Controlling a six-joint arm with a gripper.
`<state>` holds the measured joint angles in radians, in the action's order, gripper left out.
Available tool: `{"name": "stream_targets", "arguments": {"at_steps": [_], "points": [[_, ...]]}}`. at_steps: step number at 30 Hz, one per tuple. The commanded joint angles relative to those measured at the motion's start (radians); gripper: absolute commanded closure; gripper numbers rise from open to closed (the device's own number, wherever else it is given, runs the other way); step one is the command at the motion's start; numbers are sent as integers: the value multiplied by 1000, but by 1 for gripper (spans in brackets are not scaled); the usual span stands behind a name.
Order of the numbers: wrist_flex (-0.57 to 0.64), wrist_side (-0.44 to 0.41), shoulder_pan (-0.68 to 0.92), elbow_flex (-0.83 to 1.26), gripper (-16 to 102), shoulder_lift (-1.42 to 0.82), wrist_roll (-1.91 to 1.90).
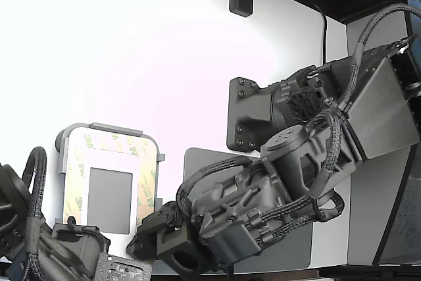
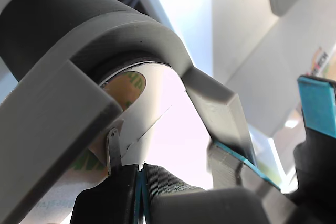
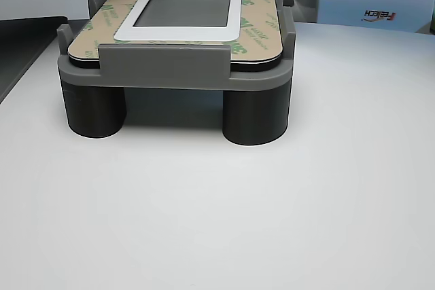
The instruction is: Peel off protective film from adhesive tape.
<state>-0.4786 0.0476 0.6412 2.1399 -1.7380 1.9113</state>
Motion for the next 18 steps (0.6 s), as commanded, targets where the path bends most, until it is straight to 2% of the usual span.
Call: {"name": "stream_targets", "arguments": {"at_steps": [1, 18], "points": [[6, 3, -23, -12, 96, -14, 3], [8, 9, -34, -12, 96, -8, 8]]}}
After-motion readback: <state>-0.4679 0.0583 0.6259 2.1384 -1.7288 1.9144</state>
